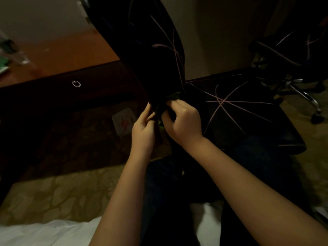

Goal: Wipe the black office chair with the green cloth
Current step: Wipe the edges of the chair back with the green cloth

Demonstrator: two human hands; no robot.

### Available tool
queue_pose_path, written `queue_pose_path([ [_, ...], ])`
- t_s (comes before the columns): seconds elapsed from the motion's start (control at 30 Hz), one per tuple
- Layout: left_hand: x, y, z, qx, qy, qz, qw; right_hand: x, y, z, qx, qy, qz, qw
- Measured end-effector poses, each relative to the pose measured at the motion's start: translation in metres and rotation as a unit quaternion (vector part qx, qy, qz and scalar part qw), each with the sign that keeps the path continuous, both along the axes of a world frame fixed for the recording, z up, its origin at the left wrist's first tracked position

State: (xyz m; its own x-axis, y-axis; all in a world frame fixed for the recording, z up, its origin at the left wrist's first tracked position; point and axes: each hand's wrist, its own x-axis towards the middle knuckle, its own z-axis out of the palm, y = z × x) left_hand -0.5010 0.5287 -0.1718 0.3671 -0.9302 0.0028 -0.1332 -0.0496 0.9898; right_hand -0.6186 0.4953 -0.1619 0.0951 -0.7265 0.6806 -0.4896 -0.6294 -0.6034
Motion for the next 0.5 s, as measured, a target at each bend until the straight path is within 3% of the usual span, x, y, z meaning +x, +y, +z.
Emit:
queue_pose_path([
  [0.23,-0.014,0.014,-0.008,0.021,-0.056,-0.032,0.998,0.0,0.003,0.03,-0.077,-0.035,0.002,0.996],
  [0.5,-0.019,0.02,-0.034,0.023,-0.006,-0.042,0.999,0.0,0.012,-0.003,-0.024,-0.031,0.018,0.999],
])
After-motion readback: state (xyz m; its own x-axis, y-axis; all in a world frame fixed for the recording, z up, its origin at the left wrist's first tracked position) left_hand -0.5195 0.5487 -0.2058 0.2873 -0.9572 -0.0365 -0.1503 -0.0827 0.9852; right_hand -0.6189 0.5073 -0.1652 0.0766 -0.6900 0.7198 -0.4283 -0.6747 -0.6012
